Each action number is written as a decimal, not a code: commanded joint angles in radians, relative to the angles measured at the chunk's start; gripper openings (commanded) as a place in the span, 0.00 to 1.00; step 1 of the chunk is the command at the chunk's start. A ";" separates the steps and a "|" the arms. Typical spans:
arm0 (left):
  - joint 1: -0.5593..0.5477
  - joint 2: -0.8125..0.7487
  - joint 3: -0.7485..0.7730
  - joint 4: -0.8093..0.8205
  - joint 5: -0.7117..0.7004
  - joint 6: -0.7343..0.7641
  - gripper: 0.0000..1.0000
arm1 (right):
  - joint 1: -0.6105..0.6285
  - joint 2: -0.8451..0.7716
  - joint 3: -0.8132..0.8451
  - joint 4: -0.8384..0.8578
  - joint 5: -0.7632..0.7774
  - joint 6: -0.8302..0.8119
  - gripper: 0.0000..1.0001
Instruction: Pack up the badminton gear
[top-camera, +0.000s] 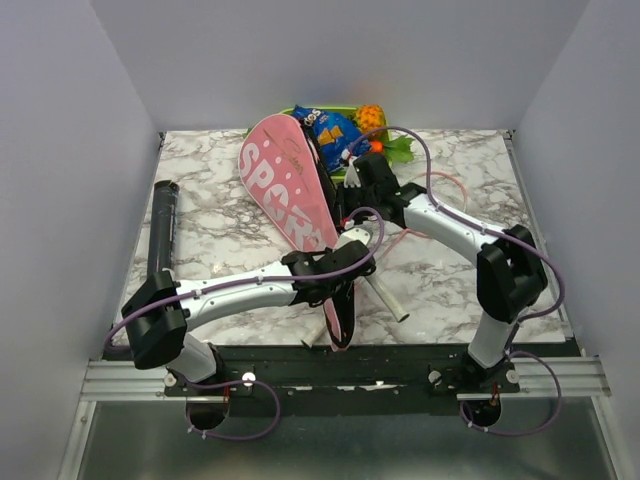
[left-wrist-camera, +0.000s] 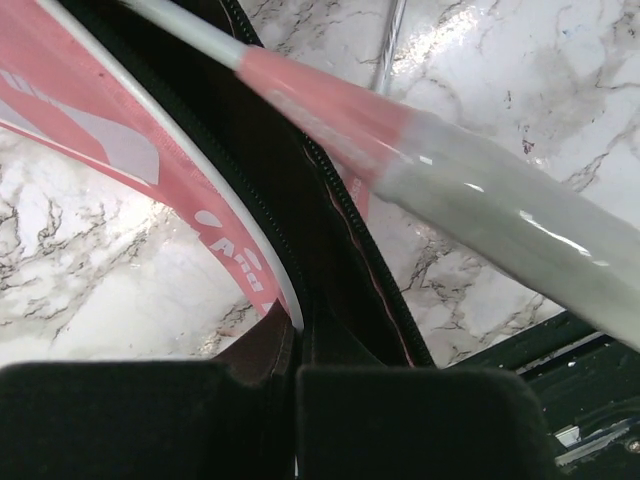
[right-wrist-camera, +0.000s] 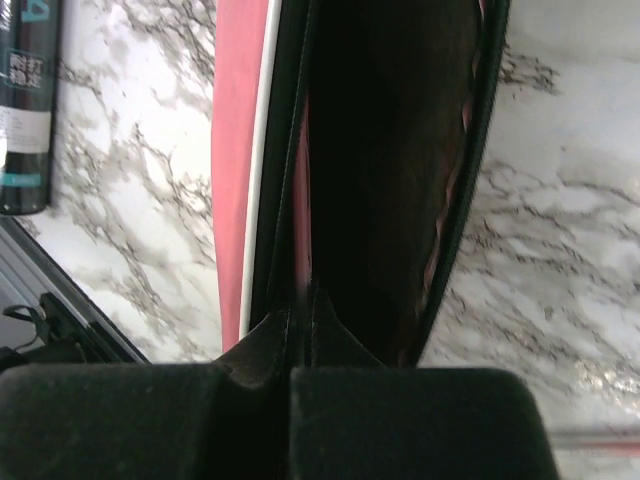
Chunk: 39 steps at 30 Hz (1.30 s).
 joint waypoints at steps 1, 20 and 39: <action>-0.021 -0.012 0.020 0.056 0.000 0.021 0.00 | 0.006 0.060 0.121 0.099 -0.064 0.079 0.01; -0.023 -0.107 -0.060 0.056 -0.066 0.028 0.00 | -0.018 -0.386 -0.085 -0.358 0.250 -0.031 0.66; -0.026 -0.176 -0.118 0.100 -0.040 -0.009 0.00 | -0.064 -0.501 -0.337 -0.570 0.129 -0.105 0.67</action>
